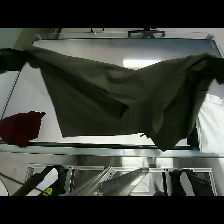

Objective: Fold the shirts.

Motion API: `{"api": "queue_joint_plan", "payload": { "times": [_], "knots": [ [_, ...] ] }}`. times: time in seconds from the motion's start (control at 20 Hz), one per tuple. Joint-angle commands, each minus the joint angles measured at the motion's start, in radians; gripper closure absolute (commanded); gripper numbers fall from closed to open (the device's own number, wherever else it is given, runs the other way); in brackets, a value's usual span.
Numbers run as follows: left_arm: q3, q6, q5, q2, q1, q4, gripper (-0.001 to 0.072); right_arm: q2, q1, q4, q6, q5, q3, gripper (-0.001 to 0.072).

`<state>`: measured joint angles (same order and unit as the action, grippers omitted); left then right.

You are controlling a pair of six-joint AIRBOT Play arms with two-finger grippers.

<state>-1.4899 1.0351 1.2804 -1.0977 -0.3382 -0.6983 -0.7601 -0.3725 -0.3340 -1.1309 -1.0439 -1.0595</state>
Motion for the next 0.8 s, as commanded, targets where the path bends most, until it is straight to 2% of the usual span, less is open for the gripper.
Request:
{"api": "queue_joint_plan", "payload": {
  "times": [0.0,0.15,0.25,0.4,0.45,0.5,0.55,0.6,0.75],
  "knots": [
    [0.072,-0.013,-0.034,-0.262,0.097,-0.098,0.0689,-0.291,0.1,-0.137,0.01,0.024,0.034,0.0688],
    [0.016,-0.014,-0.058,-0.555,0.16,-0.095,0.069,-0.622,0.209,-0.133,0.057,0.103,0.039,0.0688],
    [-0.099,-0.011,-0.048,-0.745,0.19,-0.094,0.0692,-0.818,0.252,-0.075,0.126,0.174,0.024,0.0688],
    [-0.31,0.041,-0.017,-0.922,0.203,-0.095,0.0701,-0.988,0.231,0.024,0.217,0.125,-0.062,0.0681],
    [-0.368,0.051,-0.003,-0.943,0.201,-0.096,0.0701,-0.999,0.213,0.019,0.219,0.1,-0.099,0.0659],
    [-0.411,0.055,0.017,-0.948,0.192,-0.096,0.0691,-0.997,0.19,0.013,0.219,0.074,-0.139,0.0509],
    [-0.454,0.057,0.056,-0.948,0.181,-0.096,0.0511,-0.99,0.163,0.013,0.219,0.038,-0.18,0.0371],
    [-0.489,0.076,0.091,-0.947,0.172,-0.097,0.0367,-0.98,0.126,-0.009,0.219,-0.018,-0.228,0.0318],
    [-0.57,0.196,0.279,-0.935,0.121,-0.097,0.0367,-0.935,0.03,-0.195,0.193,-0.159,-0.312,0.0318]
  ]
}}
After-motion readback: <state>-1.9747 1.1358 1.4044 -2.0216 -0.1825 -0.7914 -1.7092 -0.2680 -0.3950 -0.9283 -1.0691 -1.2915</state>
